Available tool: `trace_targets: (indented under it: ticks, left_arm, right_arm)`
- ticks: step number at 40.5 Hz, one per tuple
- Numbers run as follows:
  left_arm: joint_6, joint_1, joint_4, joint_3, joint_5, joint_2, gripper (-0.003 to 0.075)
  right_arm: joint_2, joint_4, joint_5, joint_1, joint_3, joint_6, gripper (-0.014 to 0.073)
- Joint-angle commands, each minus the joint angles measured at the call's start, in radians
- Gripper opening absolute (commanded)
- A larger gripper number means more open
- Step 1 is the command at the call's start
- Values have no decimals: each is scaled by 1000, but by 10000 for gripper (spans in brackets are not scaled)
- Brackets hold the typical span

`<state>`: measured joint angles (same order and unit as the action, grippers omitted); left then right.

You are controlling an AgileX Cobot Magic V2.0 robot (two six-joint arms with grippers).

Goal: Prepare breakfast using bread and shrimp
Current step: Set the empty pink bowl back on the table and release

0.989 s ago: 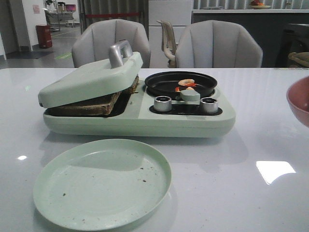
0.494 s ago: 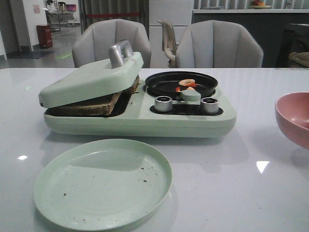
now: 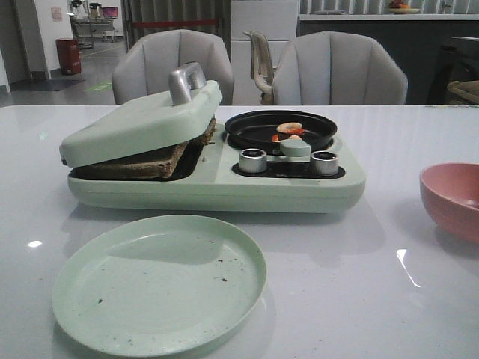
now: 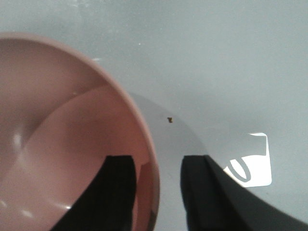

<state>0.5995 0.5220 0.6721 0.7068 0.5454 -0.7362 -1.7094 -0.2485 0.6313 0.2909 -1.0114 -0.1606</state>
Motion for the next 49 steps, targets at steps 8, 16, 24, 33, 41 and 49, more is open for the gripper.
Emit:
trace_targets:
  ticks: [8, 16, 24, 33, 41, 49]
  left_arm:
    - [1, 8, 32, 31, -47, 1, 101]
    - [1, 8, 32, 31, -46, 1, 101]
    - [1, 8, 32, 31, -44, 1, 101]
    - [1, 8, 32, 31, -27, 1, 101]
    - [1, 8, 32, 31, -27, 1, 101]
    - [1, 8, 32, 31, -27, 1, 101]
  right_arm:
    - [231, -19, 32, -37, -32, -52, 462]
    - [426, -5, 108, -223, -5, -95, 461]
    - [619, 60, 171, -391, 93, -80, 456]
    - [853, 147, 251, -396, 197, -9, 377]
    - [1043, 144, 255, -396, 285, -3, 378]
    - [1192, 144, 255, -396, 338, -3, 378]
